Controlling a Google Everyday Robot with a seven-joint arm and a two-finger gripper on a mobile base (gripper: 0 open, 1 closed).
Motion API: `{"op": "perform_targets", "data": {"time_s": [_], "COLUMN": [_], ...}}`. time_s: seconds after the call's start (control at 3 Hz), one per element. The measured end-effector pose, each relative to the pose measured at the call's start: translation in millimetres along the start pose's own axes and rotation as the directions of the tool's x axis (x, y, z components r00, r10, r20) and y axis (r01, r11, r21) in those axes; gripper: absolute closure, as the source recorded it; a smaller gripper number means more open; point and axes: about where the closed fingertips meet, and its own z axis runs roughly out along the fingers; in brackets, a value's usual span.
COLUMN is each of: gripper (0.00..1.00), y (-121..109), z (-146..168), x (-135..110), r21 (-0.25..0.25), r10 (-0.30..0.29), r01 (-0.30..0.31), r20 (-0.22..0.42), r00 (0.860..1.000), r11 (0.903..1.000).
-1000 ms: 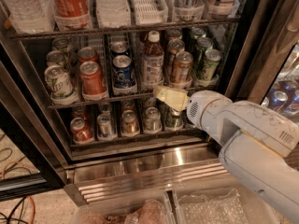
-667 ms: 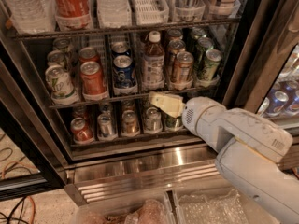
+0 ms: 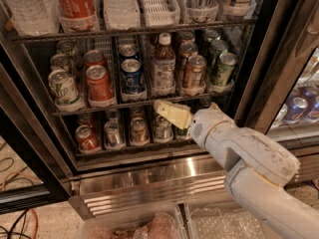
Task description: Pick orange can from middle shelf of fridge
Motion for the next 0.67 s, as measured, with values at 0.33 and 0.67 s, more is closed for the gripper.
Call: {"op": "perform_targets", "data": {"time_s": [0.33, 0.67], "gripper": [0.0, 0.0], "y": [-5.1, -2.8], "z": [4.8, 5.3], "x": [2.4, 1.6], "r21": [-0.019, -0.022], "r10": [-0.041, -0.065], "r01": [0.042, 0.066], "r20": [0.038, 0.039], "r00": [0.998, 0.997], "r11": [0.9989, 0.9976]}}
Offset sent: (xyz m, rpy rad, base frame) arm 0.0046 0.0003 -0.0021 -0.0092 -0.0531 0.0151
